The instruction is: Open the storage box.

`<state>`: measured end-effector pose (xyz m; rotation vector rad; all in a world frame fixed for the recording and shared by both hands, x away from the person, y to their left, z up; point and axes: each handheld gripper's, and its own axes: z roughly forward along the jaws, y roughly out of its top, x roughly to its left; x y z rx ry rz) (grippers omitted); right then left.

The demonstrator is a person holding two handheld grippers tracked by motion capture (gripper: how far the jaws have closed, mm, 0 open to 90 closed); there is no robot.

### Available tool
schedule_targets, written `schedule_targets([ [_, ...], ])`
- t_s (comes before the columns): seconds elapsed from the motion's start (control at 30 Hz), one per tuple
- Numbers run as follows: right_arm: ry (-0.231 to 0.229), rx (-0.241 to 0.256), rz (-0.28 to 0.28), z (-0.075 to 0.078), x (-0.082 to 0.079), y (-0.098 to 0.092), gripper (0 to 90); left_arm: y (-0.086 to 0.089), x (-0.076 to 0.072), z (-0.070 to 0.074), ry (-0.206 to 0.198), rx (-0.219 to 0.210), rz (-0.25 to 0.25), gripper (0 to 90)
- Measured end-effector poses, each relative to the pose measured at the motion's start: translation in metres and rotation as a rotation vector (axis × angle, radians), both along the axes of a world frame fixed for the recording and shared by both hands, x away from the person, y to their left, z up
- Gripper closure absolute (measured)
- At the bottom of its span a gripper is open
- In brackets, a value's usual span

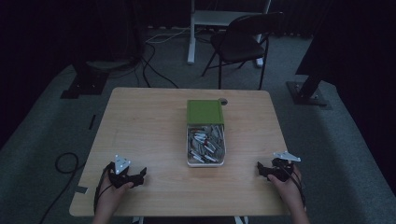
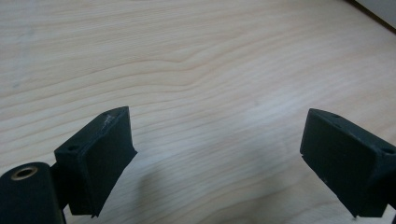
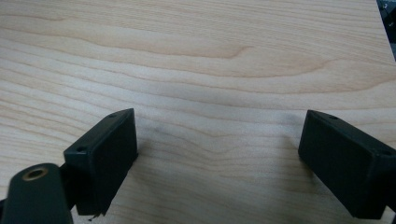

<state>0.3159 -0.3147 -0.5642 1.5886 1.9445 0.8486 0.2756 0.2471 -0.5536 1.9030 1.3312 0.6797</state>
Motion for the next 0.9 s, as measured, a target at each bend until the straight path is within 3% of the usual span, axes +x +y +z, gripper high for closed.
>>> schedule_targets([
  [0.1,0.0,0.0,0.0,0.0,0.0,0.0,11.3,0.003,0.0,0.0,0.018,0.006,0.015,10.3],
  [0.27,0.0,0.0,0.0,0.0,0.0,0.0,11.3,0.014,0.0,-0.001,0.049,0.0,0.091,10.3],
  [0.53,0.001,0.0,0.0,0.0,0.0,0.0,11.4,0.03,0.0,-0.001,0.062,-0.011,0.181,10.4],
  [0.7,0.001,-0.001,0.0,0.0,0.0,0.0,11.4,0.031,0.001,-0.002,0.073,-0.011,0.197,10.4],
  [0.9,0.001,0.0,0.0,0.0,0.0,0.0,11.3,0.031,0.006,-0.003,0.121,0.005,0.212,10.4],
])
